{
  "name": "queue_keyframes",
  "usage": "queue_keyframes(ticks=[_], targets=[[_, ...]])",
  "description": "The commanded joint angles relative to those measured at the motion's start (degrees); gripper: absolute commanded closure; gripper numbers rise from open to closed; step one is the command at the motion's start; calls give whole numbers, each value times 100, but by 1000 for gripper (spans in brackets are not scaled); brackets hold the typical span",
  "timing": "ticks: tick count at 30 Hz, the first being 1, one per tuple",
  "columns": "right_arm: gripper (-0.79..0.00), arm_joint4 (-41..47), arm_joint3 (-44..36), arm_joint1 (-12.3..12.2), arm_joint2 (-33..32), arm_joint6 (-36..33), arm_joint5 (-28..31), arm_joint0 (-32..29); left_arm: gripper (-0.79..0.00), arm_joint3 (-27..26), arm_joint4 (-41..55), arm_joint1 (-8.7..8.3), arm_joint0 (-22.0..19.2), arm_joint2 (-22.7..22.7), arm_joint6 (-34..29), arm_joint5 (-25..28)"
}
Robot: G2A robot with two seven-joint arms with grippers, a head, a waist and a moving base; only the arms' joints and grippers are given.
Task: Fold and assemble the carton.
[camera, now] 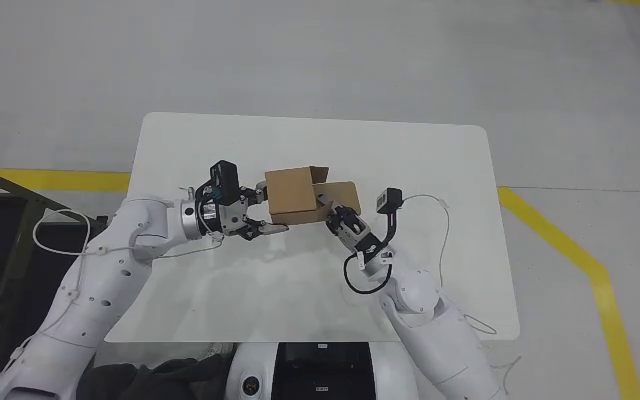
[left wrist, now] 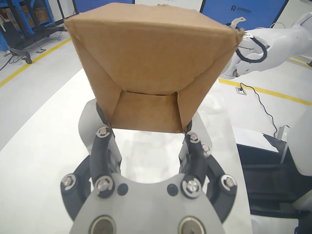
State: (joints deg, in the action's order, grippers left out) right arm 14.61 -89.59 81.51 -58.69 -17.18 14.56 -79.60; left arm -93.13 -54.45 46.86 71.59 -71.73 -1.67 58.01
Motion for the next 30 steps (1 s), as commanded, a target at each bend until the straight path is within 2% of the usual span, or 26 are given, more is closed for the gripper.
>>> queue_keyframes(ticks=[1, 8, 10, 12, 13, 14, 17, 25, 27, 29, 30], targets=[[0, -4, 2, 0, 1, -5, 13, 3, -449, 5, -1, 1, -3, 1, -16, -1], [0, -5, -3, 2, 3, 13, -21, 7, -483, 14, 30, 8, -19, 14, -44, -1], [-219, -2, 6, 4, 3, 32, -37, 15, -480, 28, 35, 9, -21, 11, -43, -1], [-505, -11, 12, 5, 5, 45, -39, 19, -468, 47, 47, 10, -21, 6, -56, -1], [-619, -16, 15, 5, 2, 49, -41, 21, -456, 52, 52, 10, -20, 8, -71, -1], [-686, -18, 14, 4, -6, 57, -40, 21, -449, 58, 64, 10, -20, 10, -85, -1], [-708, -21, 6, -6, -65, 65, -32, 4, -406, 71, 106, 9, -22, 30, -139, -1], [-708, 68, -172, -119, -637, -89, 156, -252, -382, 168, 228, -8, -5, -1, -227, -1], [-671, 57, -316, -176, -989, -56, 353, -392, -376, 200, 236, -12, 0, -22, -231, -1], [-280, 50, -494, -237, -1322, -157, 464, -531, -366, 232, 233, -16, 6, -33, -248, -1], [-145, 0, -579, -268, -1491, -216, 491, -593, -357, 247, 226, -18, 7, -37, -256, -1]])
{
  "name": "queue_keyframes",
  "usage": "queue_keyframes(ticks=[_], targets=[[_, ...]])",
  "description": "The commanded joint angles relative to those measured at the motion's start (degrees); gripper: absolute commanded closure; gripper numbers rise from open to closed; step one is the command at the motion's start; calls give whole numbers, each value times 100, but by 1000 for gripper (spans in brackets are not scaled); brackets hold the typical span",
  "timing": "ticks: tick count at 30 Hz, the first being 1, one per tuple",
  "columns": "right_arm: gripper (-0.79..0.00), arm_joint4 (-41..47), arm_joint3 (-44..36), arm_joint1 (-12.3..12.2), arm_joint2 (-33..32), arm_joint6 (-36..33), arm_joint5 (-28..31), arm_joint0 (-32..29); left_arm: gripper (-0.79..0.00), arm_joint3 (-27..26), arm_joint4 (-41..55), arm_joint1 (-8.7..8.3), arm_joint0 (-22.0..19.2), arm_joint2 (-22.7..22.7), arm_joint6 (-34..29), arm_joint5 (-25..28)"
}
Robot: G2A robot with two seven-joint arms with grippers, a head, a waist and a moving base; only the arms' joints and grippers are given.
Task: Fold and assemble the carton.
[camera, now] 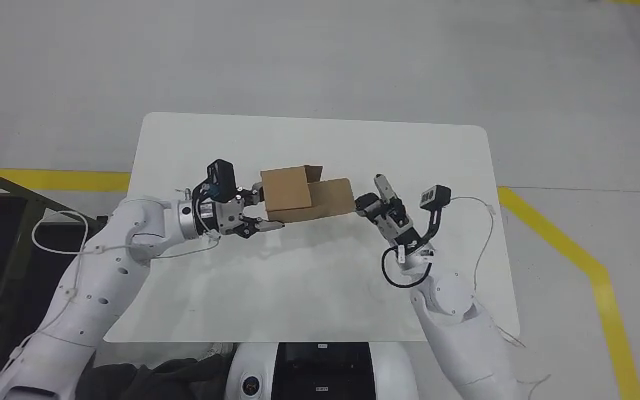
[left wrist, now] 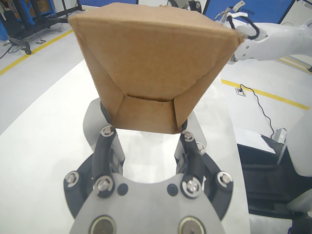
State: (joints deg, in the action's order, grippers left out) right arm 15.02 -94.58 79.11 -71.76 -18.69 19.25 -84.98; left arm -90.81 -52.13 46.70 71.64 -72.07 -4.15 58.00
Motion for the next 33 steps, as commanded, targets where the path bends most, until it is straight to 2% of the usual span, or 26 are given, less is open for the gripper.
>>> queue_keyframes(ticks=[1, 2, 5, 11, 16, 23, 28, 33], targets=[[-37, -80, -177, -57, -332, -132, 55, -109, -342, 27, -14, -5, 2, -4, -15, 0], [0, -118, -257, -83, -459, -224, 80, -153, -332, 43, -22, -7, 3, -5, -19, 0], [0, -344, -438, -154, -740, -562, 123, -205, -308, 64, -61, -13, 0, 5, -18, 0], [0, -684, -356, -266, -766, -1891, 382, 130, -320, -56, -175, -16, 14, 119, -10, 0], [0, -832, -15, -324, -691, -2580, 299, 553, -323, -198, -233, -34, 35, 217, -50, 0], [0, -927, 311, -423, -584, -3700, -128, 1061, -323, -389, -153, -114, -12, 507, -228, 0], [0, -810, 476, -449, -372, -4133, -240, 1275, -314, -511, 13, -178, -77, 719, -384, 0], [0, -741, 554, -441, -33, -4257, -249, 1380, -314, -540, 184, -237, -183, 881, -527, 0]])
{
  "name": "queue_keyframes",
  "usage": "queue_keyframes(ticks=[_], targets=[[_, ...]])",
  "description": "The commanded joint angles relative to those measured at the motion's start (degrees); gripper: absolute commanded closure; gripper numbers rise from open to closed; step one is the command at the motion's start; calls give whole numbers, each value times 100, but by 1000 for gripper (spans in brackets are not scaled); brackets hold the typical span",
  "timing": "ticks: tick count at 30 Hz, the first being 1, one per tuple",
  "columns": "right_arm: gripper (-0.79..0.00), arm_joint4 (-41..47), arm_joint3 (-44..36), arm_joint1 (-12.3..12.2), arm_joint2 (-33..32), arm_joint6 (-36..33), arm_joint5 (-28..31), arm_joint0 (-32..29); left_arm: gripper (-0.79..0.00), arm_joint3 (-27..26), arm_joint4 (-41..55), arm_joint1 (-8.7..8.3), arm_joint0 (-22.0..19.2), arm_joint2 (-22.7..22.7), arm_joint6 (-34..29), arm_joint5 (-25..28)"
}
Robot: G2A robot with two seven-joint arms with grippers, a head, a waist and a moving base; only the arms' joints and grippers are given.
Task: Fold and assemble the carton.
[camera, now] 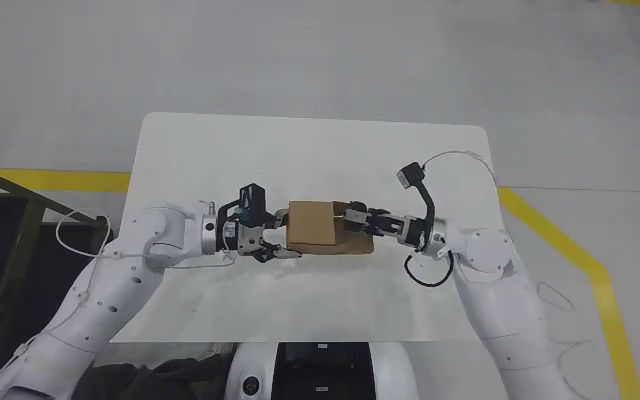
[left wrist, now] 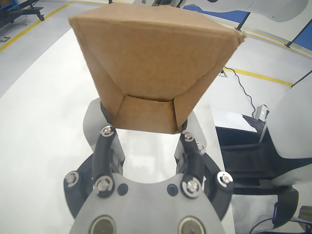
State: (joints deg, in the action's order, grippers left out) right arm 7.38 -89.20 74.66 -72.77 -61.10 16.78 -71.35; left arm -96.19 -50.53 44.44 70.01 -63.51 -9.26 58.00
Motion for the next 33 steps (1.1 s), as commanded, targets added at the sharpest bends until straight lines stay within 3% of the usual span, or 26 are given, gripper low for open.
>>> queue_keyframes(ticks=[1, 33], targets=[[0, 51, 33, 7, 131, -30, 6, 44, -314, 0, 53, -22, -38, 52, -33, 0], [0, 723, 543, 39, 1290, -207, 214, 596, -283, -177, 386, -275, -351, 629, -141, 0]])
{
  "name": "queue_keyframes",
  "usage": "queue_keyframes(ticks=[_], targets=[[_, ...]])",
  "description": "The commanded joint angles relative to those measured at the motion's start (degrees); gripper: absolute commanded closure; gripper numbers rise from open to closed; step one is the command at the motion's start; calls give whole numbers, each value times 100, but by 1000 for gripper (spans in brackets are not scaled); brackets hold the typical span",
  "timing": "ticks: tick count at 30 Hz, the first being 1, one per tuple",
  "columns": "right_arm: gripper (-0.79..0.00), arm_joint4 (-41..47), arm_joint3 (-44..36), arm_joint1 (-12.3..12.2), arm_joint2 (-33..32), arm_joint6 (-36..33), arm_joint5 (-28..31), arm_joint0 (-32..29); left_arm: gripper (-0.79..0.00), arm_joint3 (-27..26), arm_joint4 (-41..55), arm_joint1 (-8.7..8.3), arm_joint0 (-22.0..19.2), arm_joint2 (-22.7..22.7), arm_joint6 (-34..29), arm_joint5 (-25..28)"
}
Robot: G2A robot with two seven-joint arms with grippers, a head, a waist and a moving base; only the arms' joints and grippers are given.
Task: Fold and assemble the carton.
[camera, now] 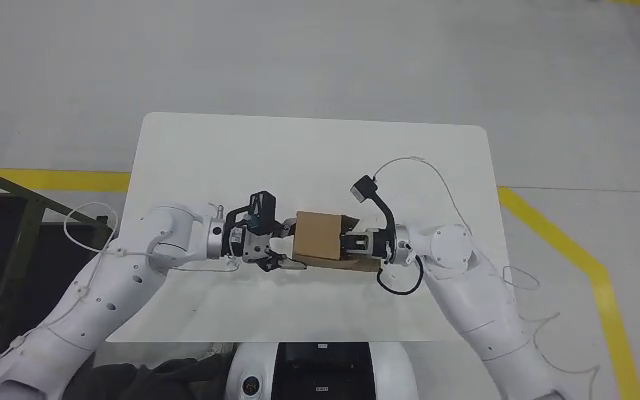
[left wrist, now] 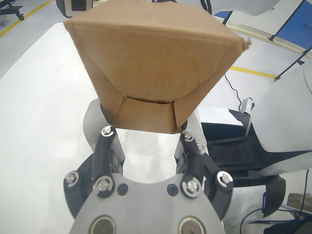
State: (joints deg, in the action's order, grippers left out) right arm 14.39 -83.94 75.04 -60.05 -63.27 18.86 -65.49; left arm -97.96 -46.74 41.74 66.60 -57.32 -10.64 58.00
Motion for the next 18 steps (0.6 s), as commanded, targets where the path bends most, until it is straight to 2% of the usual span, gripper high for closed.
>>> queue_keyframes(ticks=[1, 12, 18], targets=[[0, 43, 33, 2, 39, 15, 17, 21, -280, -3, 17, -9, -19, 21, -2, 0], [0, 171, 175, 11, 231, 178, 91, 98, -268, -14, 59, -52, -90, 135, 24, 0], [0, 169, 69, -44, 77, 278, 133, 28, -259, 40, 89, -76, -117, 124, 80, 0]])
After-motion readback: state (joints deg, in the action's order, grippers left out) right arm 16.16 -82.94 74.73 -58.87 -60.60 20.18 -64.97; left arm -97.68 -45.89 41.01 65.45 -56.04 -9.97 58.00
